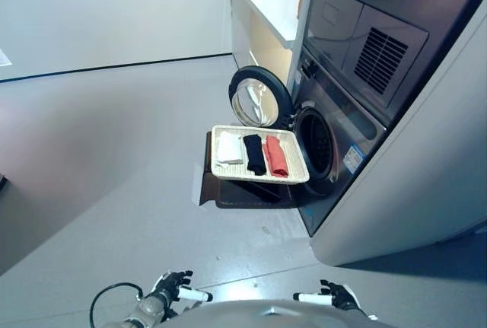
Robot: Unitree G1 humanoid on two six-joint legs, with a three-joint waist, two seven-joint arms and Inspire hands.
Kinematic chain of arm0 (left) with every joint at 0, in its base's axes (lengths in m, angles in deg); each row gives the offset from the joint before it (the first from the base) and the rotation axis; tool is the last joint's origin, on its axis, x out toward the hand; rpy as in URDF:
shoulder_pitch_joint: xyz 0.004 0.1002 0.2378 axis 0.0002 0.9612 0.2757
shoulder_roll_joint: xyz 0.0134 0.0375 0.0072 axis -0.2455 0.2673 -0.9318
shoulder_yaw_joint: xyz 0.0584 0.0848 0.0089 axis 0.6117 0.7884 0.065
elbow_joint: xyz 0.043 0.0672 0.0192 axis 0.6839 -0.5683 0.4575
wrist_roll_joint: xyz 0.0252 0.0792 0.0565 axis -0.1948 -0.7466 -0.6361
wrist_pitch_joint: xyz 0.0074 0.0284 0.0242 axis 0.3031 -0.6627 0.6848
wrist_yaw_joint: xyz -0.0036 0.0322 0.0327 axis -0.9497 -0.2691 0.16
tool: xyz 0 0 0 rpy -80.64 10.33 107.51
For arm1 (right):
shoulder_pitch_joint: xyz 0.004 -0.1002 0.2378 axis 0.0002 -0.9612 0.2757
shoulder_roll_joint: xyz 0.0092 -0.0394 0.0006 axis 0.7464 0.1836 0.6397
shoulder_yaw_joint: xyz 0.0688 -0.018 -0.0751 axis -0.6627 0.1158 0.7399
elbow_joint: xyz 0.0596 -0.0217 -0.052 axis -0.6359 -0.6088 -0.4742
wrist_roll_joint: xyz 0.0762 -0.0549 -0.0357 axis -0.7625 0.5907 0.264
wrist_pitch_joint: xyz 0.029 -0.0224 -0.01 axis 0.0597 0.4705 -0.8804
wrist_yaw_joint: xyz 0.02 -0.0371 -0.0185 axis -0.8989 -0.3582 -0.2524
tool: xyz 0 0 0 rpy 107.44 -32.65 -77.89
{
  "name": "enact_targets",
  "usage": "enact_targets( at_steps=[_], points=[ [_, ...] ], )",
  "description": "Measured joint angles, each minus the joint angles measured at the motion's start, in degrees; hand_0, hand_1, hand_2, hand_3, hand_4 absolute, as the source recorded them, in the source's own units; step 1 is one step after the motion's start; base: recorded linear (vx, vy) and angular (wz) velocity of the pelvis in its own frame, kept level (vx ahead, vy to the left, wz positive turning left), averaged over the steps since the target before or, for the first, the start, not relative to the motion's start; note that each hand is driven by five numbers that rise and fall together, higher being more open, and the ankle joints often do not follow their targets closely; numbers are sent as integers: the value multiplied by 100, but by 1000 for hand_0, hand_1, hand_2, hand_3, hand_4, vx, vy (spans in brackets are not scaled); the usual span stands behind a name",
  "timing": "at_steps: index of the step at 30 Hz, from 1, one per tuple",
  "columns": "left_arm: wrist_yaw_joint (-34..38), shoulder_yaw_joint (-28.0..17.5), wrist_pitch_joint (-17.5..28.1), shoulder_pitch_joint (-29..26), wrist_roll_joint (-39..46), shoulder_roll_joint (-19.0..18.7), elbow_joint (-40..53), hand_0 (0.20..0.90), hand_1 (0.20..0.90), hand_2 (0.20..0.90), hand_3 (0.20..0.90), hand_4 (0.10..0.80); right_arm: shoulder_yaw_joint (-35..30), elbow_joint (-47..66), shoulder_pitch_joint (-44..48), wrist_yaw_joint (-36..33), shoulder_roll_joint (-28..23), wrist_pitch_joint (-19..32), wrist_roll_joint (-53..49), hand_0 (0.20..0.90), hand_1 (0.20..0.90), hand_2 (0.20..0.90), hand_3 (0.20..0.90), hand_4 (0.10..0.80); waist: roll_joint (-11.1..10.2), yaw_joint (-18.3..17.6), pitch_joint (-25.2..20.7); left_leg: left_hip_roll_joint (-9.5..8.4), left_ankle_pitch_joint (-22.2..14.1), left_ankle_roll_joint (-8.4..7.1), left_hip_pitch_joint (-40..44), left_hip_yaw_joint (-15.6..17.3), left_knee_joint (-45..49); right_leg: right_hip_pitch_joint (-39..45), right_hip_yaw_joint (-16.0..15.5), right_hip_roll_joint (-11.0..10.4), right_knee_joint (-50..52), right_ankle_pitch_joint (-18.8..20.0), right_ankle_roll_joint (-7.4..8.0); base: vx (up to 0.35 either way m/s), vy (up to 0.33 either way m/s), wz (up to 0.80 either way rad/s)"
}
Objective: Pick up the clothes and place them into the washing machine
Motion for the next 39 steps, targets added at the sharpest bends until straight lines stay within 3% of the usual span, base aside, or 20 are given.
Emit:
enact_targets(
  at_steps=[2, 5, 7, 9, 10, 11, 12, 14, 15, 16, 18, 19, 21, 22, 25, 26, 29, 34, 38, 39],
  points=[
    [26, 28, 2, -34, -12, -55, -9, 900, 900, 900, 900, 800, -77, 48, 142, 7, 15, 27, -143, 900, 900, 900, 900, 800, 34, -132, 154, 55, -7, 107, 28, -142, -32, -607, -108, -16, 1012, 51, 169, 281, 1, -11],
    [101, 22, 2, -31, -21, -59, -60, 900, 900, 900, 900, 800, -191, 88, 172, 4, 26, 19, -172, 900, 900, 900, 900, 800, 3, -274, 177, 129, -58, 80, 4, -239, -102, -803, -233, -158, 452, 61, 178, 480, -155, 11],
    [128, 21, 13, -79, -17, -36, -117, 900, 900, 900, 900, 800, -226, 64, 181, -3, 22, 8, -166, 900, 900, 900, 900, 800, -14, -336, 137, 214, -67, 71, -150, -424, -105, -853, -334, -244, -623, 212, 307, 366, -151, 29],
    [172, 21, 12, -70, -2, -16, -274, 900, 900, 900, 900, 800, -239, 38, 198, -11, 27, -2, -165, 900, 900, 900, 900, 800, 18, -442, 147, 353, -80, -9, -160, -626, -133, -805, -386, -272, -1583, 717, 406, 393, -207, 26],
    [224, -11, 0, -55, 15, -6, -464, 900, 900, 900, 900, 800, -240, 9, 237, -9, 38, -8, -164, 900, 900, 900, 900, 800, 14, -489, 114, 467, -173, -273, -117, -710, -130, -718, -292, -228, -1962, 948, 408, 295, -221, 26],
    [225, 2, -5, 23, 40, 13, -494, 900, 900, 900, 900, 800, -239, 11, 154, -12, 57, 3, -164, 900, 900, 900, 900, 800, 22, -617, 70, 533, -183, -367, 15, -841, -226, -627, -260, -257, -2010, 941, 416, 292, -249, 49],
    [247, 21, -5, 93, 63, -37, -507, 900, 900, 900, 900, 800, -232, 9, 13, -11, 54, -10, -157, 900, 900, 900, 900, 800, -13, -655, -73, 646, -221, -510, 157, -1001, -311, -462, -245, -220, -2062, 1185, 351, 259, -257, 49],
    [331, 51, 7, 135, 140, 80, -511, 900, 900, 900, 900, 800, -232, 10, -125, -32, -24, -15, -152, 900, 900, 900, 900, 800, 217, -693, -272, 1060, -403, -697, 187, -1137, -309, -440, -326, 141, -1920, 1299, 159, 288, -272, 55],
    [343, 45, 19, 106, 174, 148, -469, 900, 900, 900, 900, 800, -179, 9, -142, -40, -80, -29, -135, 900, 900, 900, 900, 800, 301, -671, -362, 1162, -397, -952, 174, -1113, -53, -392, -417, 271, -1917, 1413, -185, 182, -165, 51],
    [339, 46, 34, 47, 231, 234, -433, 900, 900, 900, 900, 800, -107, 31, -119, -39, -127, -24, -78, 900, 900, 900, 900, 800, 294, -615, -372, 1197, -491, -1121, 77, -1050, 426, -269, -504, 305, -1979, 1429, -338, 281, -267, 31],
    [345, 68, 63, -27, 327, 376, -360, 900, 900, 900, 900, 800, -59, 121, -52, -33, -187, -18, -44, 900, 900, 900, 900, 800, 263, -510, -415, 1133, -483, -1210, -201, -1092, 1165, -63, -551, 342, -2062, 1311, -426, 353, -331, 16],
    [343, 78, 88, -114, 375, 410, -270, 900, 900, 900, 900, 800, -53, 145, 53, -37, -180, -16, -47, 900, 900, 900, 900, 800, 171, -477, -377, 1061, -466, -1278, -594, -1209, 2062, 89, -562, 321, -2166, 1297, -474, 175, -162, 1],
    [346, 68, 175, -234, 385, 506, -197, 900, 900, 900, 900, 800, 217, 35, 47, 12, -51, -122, -47, 900, 900, 900, 900, 800, -37, -268, -240, 931, -119, -1568, -978, -1328, 3395, 412, -540, 290, -2334, 1422, -655, 206, -183, -26],
    [340, 51, 183, -219, 385, 568, -194, 900, 900, 900, 900, 800, 303, 60, 32, 16, -36, -138, -46, 900, 900, 900, 900, 800, -13, -243, -238, 898, 209, -1528, -1065, -1393, 3696, 515, -524, 319, -2301, 1341, -712, 249, -186, -36],
    [353, 19, 201, -289, 407, 603, -214, 900, 900, 900, 900, 800, 535, 60, 60, -7, 20, -141, -51, 900, 900, 900, 900, 800, -52, -244, -138, 937, 479, -1561, -1316, -1037, 4087, 641, -341, 278, -2356, 1158, -893, 298, -66, -8],
    [408, 20, 240, -481, 464, 583, -216, 900, 900, 900, 900, 800, 546, 39, 87, -21, 70, -174, -55, 900, 900, 900, 900, 800, -227, -195, 85, 1011, 389, -1388, -1423, -577, 3753, 771, -204, 156, -2402, 1177, -904, 197, 31, 22],
    [544, 29, 280, -563, 560, 595, -115, 900, 900, 900, 900, 800, 554, 36, 185, -78, 43, -131, -55, 900, 900, 900, 900, 800, -203, 30, 369, 1064, 421, -1370, -1665, -335, 2451, 855, 34, 122, -2465, 1151, -890, 263, 93, -1],
    [621, 13, 278, -482, 632, 588, -59, 900, 900, 900, 900, 800, 543, 29, 461, -266, -141, -91, -53, 900, 900, 900, 900, 800, 265, 374, 538, 1226, 871, -1519, -1543, -418, -302, 1212, 319, 392, -2590, 1007, -708, 351, 143, -38],
    [659, 8, 265, -418, 685, 587, -52, 900, 900, 900, 900, 800, 467, 17, 557, -303, -228, 9, -56, 900, 900, 900, 900, 800, 347, 414, 462, 1211, 894, -1486, -1456, -575, -284, 1397, 686, 321, -2596, 739, -337, 231, 174, -68],
    [655, 32, 266, -360, 679, 612, -45, 900, 900, 900, 900, 800, 476, 14, 582, -303, -291, 13, -55, 900, 900, 900, 900, 800, 438, 448, 395, 1219, 741, -1308, -1320, -619, -277, 1449, 831, 304, -2598, 657, -190, 240, 219, -74]
  ],
)
